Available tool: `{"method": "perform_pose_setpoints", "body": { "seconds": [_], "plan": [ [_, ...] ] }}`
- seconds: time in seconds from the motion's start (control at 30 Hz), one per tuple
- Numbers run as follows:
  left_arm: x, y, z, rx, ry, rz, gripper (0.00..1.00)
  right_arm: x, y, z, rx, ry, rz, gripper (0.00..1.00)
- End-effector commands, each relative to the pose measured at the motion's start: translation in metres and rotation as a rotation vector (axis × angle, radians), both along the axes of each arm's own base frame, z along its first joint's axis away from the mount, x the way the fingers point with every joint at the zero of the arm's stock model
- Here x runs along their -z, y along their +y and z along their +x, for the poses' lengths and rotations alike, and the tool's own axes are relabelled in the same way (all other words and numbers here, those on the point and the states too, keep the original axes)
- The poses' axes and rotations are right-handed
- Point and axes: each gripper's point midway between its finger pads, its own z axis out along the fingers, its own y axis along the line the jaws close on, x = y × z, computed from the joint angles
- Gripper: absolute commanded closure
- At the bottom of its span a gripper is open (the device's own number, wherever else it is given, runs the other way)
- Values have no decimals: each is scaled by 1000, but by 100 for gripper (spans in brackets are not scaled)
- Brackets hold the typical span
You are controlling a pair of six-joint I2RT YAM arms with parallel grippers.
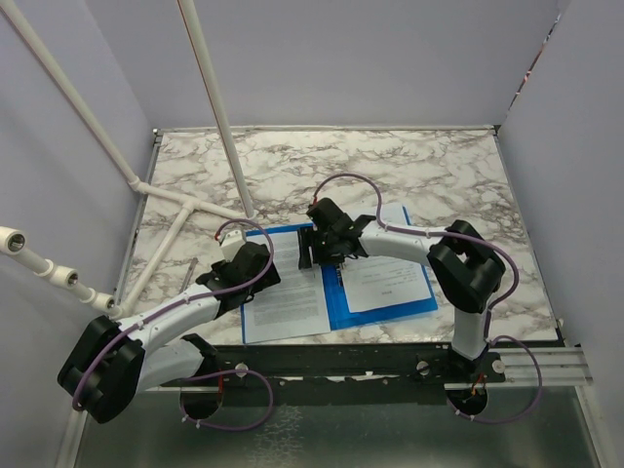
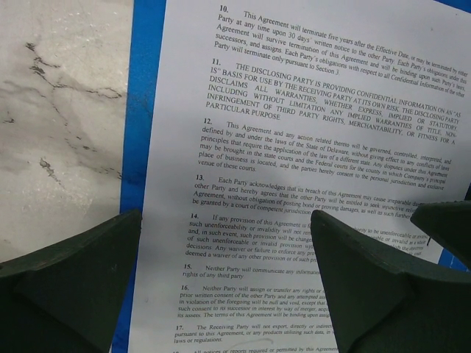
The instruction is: Put the files into the folder
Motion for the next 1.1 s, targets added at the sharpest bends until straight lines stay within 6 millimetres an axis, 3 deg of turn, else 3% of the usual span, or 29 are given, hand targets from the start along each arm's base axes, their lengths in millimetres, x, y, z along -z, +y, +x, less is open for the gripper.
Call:
{"method": "perform_pose_setpoints", "body": {
  "seconds": [0.0, 0.2, 0.5, 0.87, 1.07],
  "plan": [
    [16, 1, -17, 23, 71, -9, 1, 8, 10, -5, 2, 26, 35, 32],
    [20, -3, -19, 40, 85, -23, 1, 9, 15, -17, -8, 61, 106, 32],
    [28, -5, -23, 55, 114, -24, 1, -5, 27, -31, -39, 90, 242, 35],
    [24, -10, -22, 69, 109, -44, 1, -26, 30, -32, -38, 66, 296, 71],
    [6, -16, -16, 83, 78, -71, 1, -48, 25, -32, -37, 29, 309, 82]
  ]
}}
